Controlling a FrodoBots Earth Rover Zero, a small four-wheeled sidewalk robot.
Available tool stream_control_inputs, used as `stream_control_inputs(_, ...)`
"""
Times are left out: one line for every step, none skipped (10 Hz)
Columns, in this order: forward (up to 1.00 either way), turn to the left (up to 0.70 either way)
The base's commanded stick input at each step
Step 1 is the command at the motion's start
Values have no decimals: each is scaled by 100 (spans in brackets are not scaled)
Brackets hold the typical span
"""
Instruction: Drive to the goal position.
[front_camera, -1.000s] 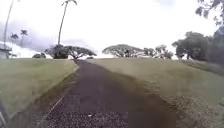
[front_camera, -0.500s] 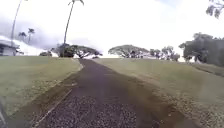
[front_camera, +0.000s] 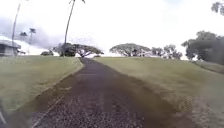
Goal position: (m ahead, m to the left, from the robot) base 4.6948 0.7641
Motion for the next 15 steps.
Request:
stream_control_inputs(68, 3)
stream_control_inputs(69, 3)
stream_control_inputs(69, 3)
stream_control_inputs(69, 3)
stream_control_inputs(69, 3)
stream_control_inputs(68, 3)
stream_control_inputs(69, 3)
stream_control_inputs(68, 3)
stream_control_inputs(68, 3)
stream_control_inputs(68, 3)
stream_control_inputs(68, 3)
stream_control_inputs(68, 3)
stream_control_inputs(68, 28)
stream_control_inputs(68, 35)
stream_control_inputs(68, 35)
